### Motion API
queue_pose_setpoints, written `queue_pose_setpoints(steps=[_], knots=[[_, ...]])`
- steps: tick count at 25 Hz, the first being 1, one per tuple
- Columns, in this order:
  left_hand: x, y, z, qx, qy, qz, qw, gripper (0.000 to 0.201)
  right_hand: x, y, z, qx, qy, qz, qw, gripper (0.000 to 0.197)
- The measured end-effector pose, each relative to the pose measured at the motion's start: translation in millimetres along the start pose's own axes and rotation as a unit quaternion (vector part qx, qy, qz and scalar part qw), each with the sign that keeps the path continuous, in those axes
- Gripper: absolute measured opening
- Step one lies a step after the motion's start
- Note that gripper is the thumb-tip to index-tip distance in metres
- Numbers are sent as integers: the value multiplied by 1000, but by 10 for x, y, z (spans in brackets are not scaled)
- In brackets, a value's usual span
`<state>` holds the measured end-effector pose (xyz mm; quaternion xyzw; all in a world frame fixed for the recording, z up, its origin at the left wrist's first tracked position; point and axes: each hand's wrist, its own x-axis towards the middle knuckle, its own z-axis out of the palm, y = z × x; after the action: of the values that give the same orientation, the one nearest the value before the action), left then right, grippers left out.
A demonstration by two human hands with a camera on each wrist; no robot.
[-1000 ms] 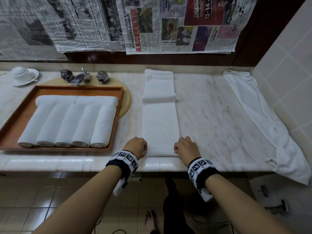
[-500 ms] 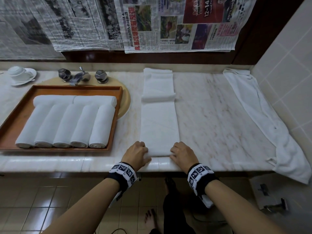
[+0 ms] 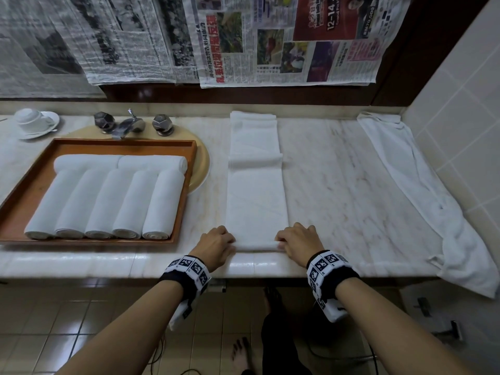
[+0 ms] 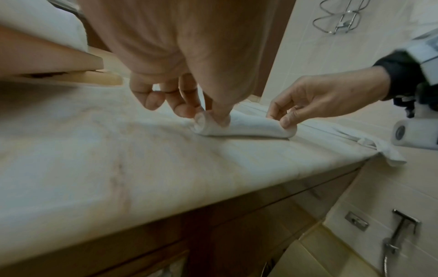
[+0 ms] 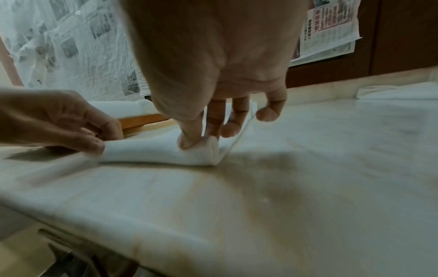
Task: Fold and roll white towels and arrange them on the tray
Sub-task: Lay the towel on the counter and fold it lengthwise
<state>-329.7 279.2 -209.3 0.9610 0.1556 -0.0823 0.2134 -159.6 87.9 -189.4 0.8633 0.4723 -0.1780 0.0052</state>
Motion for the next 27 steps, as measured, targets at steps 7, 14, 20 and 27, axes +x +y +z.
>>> queue_pose_setpoints(steps=[7, 14, 20, 27], knots=[[172, 142, -250, 54, -17, -99, 993, 11, 101, -21, -59, 50, 17, 53, 997, 6], [269, 313, -81, -2, 32, -109, 994, 27, 67, -164, 209, 82, 124, -23, 989, 13], [120, 319, 42, 40, 72, -26, 996, 28, -11, -149, 311, 114, 154, -59, 980, 24], [154, 258, -6, 111, 50, 20, 992, 8, 52, -102, 180, 48, 101, -52, 992, 23]])
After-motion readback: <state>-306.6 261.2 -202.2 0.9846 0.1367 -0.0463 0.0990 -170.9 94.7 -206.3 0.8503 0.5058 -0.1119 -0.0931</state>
